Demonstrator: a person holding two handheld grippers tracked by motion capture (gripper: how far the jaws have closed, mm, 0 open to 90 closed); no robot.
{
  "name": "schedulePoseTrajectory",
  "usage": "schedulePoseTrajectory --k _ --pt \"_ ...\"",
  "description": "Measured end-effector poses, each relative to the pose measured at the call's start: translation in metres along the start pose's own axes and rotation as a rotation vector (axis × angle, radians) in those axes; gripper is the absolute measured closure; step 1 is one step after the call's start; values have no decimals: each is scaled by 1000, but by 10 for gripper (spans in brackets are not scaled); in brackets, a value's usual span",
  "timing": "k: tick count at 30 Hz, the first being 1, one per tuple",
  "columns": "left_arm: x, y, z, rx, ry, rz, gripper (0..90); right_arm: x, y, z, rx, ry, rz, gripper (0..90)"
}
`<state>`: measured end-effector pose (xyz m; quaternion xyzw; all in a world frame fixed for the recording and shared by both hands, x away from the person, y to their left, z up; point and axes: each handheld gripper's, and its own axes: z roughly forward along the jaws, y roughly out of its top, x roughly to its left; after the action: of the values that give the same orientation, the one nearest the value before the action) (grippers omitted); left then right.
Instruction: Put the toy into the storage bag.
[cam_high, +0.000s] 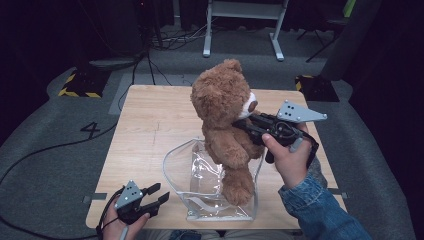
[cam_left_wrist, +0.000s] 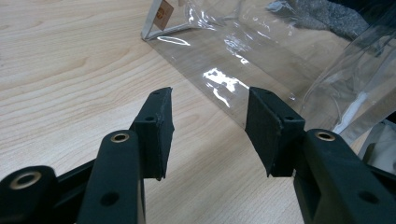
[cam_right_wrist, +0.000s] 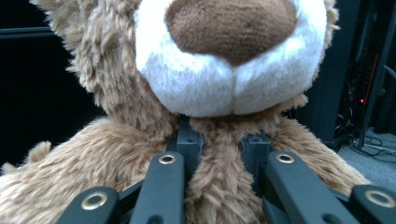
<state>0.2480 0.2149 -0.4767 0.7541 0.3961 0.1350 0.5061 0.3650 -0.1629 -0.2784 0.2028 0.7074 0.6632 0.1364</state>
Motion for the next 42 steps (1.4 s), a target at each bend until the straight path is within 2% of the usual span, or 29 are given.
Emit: schedulePoseTrajectory --k 4,8,14,16,20,25,29,35,37,42 --pt "0 -1 2 7 -1 -3 515 0 1 5 -29 -18 -7 754" --pt "1 -1 2 3 -1 2 515 2 4 16 -60 -43 -47 755" --pt "2 -1 1 -1 0 0 515 -6 3 28 -64 -81 -31 754" --pt "1 -1 0 0 1 -2 515 -6 1 29 -64 -51 -55 754" --pt "2 -1 0 1 0 -8 515 2 -4 26 -36 54 -130 753" --pt "-1 0 4 5 -6 -7 512 11 -10 19 -37 128 -87 750" --pt "-5 4 10 6 -24 9 506 16 -12 22 -15 177 -66 748" --pt "-13 7 18 -7 -66 37 497 28 -16 40 74 229 -92 744" --pt "-14 7 18 -9 -61 50 496 31 -17 46 94 244 -104 742" --pt "-20 14 14 -71 -70 83 492 36 -20 57 150 273 -132 738"
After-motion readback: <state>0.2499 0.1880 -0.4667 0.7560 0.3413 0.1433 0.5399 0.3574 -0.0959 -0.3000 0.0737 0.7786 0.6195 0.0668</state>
